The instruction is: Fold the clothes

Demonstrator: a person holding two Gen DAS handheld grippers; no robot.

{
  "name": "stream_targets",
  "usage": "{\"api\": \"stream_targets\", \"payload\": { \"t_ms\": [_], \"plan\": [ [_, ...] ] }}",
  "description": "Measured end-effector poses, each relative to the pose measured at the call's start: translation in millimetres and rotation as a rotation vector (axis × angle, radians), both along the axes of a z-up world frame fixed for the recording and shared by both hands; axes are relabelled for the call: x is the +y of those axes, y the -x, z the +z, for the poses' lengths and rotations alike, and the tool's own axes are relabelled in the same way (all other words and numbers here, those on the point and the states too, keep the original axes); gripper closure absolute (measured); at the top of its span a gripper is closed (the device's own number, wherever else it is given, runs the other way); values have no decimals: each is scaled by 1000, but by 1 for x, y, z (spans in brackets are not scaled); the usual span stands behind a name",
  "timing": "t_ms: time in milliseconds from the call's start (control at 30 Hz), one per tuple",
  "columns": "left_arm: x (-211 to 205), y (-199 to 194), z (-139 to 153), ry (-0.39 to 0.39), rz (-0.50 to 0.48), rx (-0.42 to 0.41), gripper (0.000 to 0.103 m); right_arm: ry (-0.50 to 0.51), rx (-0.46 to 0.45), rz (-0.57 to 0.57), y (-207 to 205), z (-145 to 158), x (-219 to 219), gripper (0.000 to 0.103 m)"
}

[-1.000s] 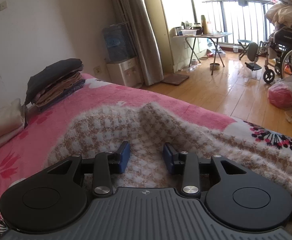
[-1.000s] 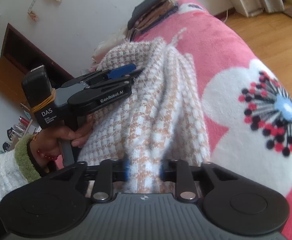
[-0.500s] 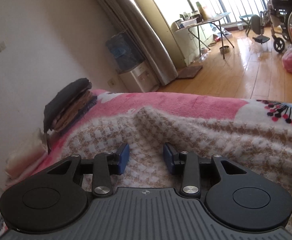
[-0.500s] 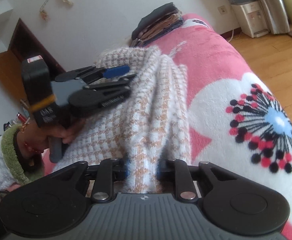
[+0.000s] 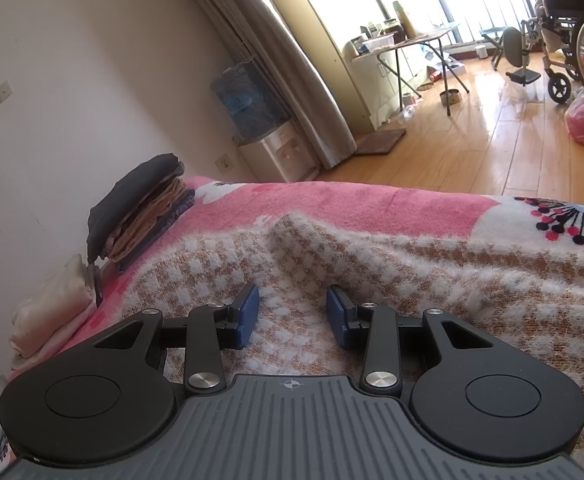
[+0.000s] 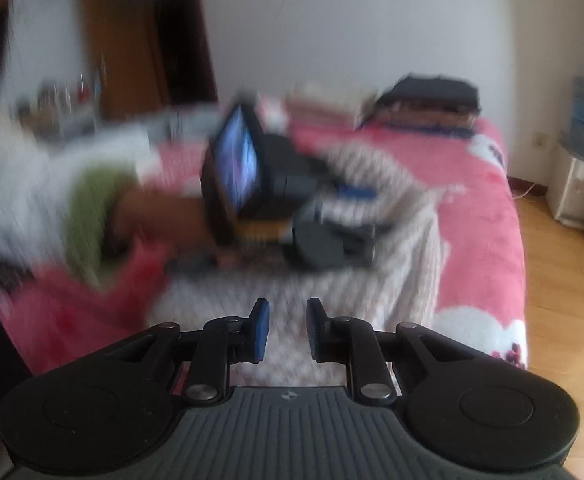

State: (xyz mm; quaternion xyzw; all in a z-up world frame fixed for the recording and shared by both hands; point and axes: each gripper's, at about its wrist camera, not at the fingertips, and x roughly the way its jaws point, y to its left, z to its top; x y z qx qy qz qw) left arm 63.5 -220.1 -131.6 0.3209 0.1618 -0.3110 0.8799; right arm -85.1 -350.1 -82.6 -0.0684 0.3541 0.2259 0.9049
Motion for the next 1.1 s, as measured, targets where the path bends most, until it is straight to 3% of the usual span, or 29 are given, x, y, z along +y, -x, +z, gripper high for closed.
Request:
{"api": "stream_targets", "payload": {
  "t_ms": [67,167,233,300,433,567,600,700,933,1100],
  "plan": [
    [4,-6,5,37,-13,55,66,159,33,4,-8,-28,10,92],
    [30,-26,24,180,-41,220,65,301,24,25,-11,-55,19,93],
    [64,-30,40,299,-50,314,63,263,53,-12,-13,-52,16,93],
    [101,-25,53,381,-31,354,52,229,80,-47,-15,-50,12,93],
    [170,14,59,438,-29,435,49,236,92,-72,-11,-52,16,93],
    [204,63,50,457,-68,502,40,252,90,-97,-7,-55,21,93],
    [207,74,45,454,-63,507,36,254,91,-104,-7,-56,22,93],
    [190,99,25,376,-39,474,35,268,97,-123,-11,-58,28,92],
    [151,145,-8,221,-150,297,33,325,96,-161,-21,-61,40,92],
    [142,148,-18,186,-73,185,33,327,88,-179,-19,-62,40,92]
  ]
}}
